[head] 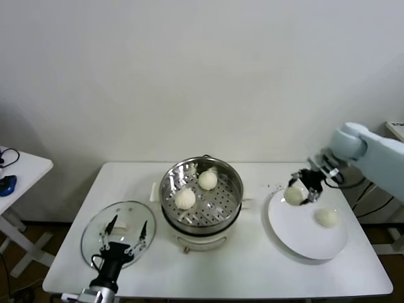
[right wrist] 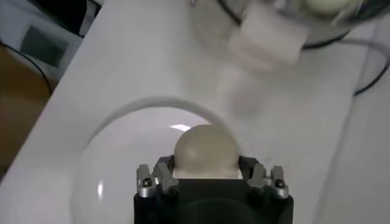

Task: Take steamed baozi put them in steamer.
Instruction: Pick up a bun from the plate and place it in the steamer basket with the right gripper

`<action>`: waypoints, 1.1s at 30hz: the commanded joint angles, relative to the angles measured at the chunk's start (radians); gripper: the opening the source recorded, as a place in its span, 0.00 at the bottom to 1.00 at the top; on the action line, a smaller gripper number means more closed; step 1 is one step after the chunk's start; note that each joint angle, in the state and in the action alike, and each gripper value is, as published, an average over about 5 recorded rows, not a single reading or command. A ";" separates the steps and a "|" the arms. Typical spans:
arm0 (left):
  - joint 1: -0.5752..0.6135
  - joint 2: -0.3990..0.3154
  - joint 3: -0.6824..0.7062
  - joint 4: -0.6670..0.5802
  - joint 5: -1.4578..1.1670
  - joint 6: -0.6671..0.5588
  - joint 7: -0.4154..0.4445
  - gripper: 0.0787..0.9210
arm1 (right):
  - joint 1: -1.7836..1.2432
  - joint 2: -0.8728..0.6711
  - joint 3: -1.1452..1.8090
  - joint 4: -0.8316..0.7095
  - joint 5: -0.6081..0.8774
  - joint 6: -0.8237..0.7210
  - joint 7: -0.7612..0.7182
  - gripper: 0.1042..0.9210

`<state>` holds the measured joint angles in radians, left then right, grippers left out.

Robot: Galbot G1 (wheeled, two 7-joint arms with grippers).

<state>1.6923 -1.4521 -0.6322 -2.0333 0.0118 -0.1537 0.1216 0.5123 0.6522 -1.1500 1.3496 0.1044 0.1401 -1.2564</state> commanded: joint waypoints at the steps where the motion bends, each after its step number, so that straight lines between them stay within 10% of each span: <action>1: -0.002 0.001 -0.002 0.003 -0.001 0.002 -0.001 0.88 | 0.369 0.172 -0.183 0.116 0.016 0.146 -0.017 0.72; 33: -0.008 0.009 0.006 0.021 -0.002 0.021 -0.009 0.88 | -0.093 0.611 -0.012 0.135 -0.464 0.356 0.021 0.72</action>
<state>1.6840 -1.4402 -0.6280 -2.0131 0.0084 -0.1323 0.1133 0.4817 1.1872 -1.1721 1.4903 -0.2976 0.4641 -1.2363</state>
